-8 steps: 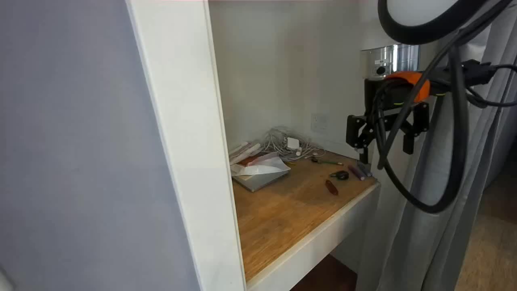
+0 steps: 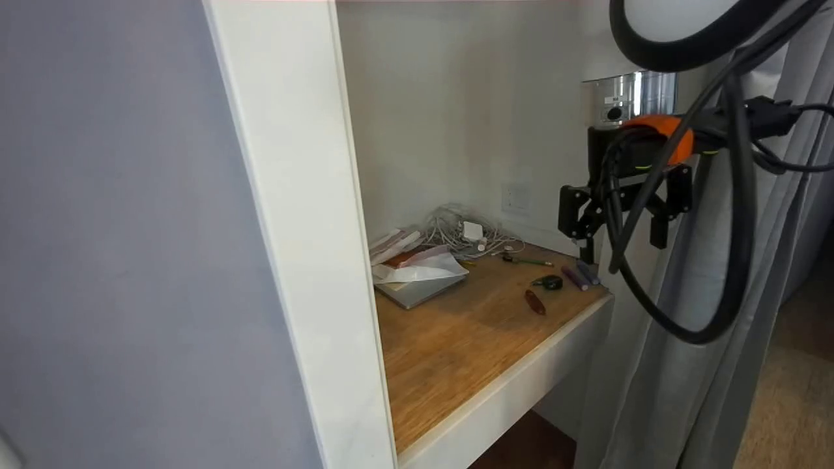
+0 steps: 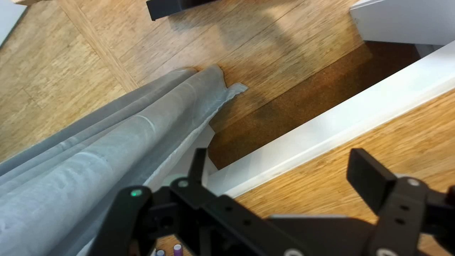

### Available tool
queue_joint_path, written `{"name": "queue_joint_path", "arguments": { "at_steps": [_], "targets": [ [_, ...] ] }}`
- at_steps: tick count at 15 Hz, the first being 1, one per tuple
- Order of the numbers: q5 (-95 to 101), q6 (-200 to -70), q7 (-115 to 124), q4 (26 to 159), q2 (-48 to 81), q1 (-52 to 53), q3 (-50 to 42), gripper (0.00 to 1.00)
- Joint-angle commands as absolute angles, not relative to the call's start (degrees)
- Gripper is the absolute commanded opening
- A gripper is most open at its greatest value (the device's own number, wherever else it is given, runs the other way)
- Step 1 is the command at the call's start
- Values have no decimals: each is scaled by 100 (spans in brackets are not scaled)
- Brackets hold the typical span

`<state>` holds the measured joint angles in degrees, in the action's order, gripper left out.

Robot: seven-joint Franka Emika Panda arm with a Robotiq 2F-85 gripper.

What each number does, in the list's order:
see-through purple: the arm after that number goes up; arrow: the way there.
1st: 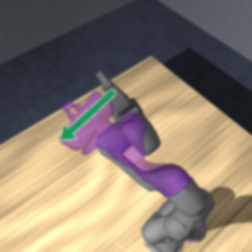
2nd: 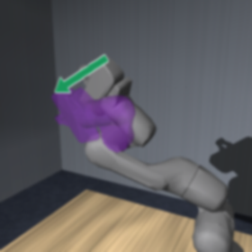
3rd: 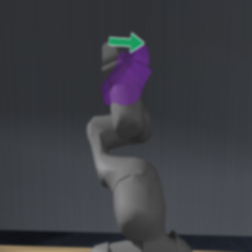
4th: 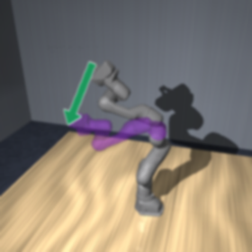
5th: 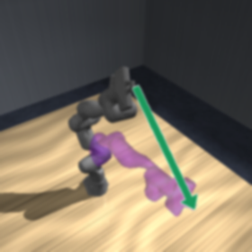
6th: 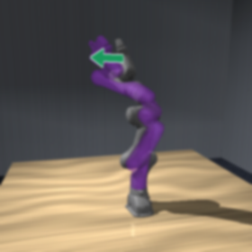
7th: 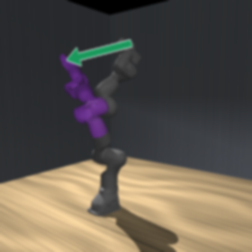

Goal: Move the yellow pencil from the right to the left side of the bench

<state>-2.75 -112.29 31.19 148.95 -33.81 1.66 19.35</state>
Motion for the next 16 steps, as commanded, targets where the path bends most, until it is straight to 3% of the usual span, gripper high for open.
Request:
{"name": "queue_joint_path", "arguments": {
  "at_steps": [1,8,16],
  "targets": [
    [-214,-11223,3170,14889,-3360,273,1835,100],
    [166,-11998,2759,14597,-2786,62,1653,100],
    [942,-13281,2209,13238,-762,-217,1132,100]
  ]
}}
